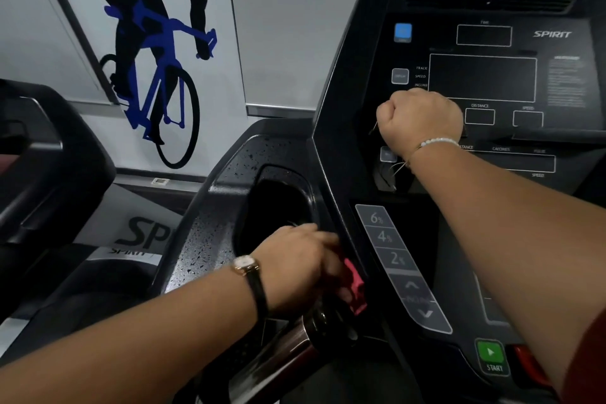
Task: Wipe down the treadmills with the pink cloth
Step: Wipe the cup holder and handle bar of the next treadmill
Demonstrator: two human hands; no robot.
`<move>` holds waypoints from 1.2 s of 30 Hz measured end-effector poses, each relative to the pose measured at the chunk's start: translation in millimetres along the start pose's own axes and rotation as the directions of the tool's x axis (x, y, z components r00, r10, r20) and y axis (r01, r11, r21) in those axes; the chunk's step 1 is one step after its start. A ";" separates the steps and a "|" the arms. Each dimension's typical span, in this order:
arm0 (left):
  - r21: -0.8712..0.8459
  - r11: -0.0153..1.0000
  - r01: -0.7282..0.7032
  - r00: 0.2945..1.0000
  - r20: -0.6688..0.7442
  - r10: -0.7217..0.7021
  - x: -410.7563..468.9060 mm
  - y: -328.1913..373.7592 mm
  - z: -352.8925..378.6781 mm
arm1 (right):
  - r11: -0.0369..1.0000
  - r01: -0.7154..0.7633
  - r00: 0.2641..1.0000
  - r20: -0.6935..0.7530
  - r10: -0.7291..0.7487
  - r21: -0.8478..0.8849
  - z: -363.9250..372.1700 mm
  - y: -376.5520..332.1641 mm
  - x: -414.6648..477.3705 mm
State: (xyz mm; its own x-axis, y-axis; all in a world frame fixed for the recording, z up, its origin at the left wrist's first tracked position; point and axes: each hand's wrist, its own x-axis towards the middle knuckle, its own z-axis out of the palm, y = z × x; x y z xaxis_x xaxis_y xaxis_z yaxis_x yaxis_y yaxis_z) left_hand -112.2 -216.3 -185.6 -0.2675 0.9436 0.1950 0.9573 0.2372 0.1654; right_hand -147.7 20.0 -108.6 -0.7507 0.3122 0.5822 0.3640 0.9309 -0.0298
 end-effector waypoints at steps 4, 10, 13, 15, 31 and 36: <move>0.055 0.934 0.352 0.935 -0.059 -0.349 5.7 -3.3 5.0 | 1.000 0.002 1.000 0.004 -0.002 0.000 -0.2 -0.3 0.0; 0.056 0.998 -0.026 1.000 -0.003 0.027 -27.3 -16.0 8.8 | 1.000 0.005 1.000 -0.016 -0.005 0.001 0.5 0.2 -0.6; 0.100 0.991 -0.093 0.991 0.103 0.083 -44.4 -20.6 6.8 | 1.000 0.014 1.000 -0.025 -0.014 0.000 0.8 0.6 0.2; 0.089 0.995 0.040 0.998 0.036 -0.043 -40.5 -26.0 5.3 | 1.000 0.017 0.999 -0.033 -0.017 -0.001 1.0 1.3 -0.6; -0.192 0.945 0.264 0.953 -0.099 -0.286 -11.9 -22.5 16.6 | 1.000 0.005 0.999 -0.043 -0.004 0.015 1.9 0.0 -1.5; -0.292 0.879 0.376 0.912 -0.047 -0.406 15.1 -28.0 19.5 | 1.000 0.015 0.998 -0.056 -0.015 -0.002 3.1 -0.4 -0.7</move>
State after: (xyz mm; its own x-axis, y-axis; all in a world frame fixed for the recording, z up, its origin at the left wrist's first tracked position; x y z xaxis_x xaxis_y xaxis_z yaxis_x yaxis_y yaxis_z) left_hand -140.9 -204.2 -206.1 -0.6383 0.7537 0.1567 0.7090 0.4963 0.5010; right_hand -149.1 19.9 -111.5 -0.7240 0.2875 0.6270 0.3540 0.9350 -0.0199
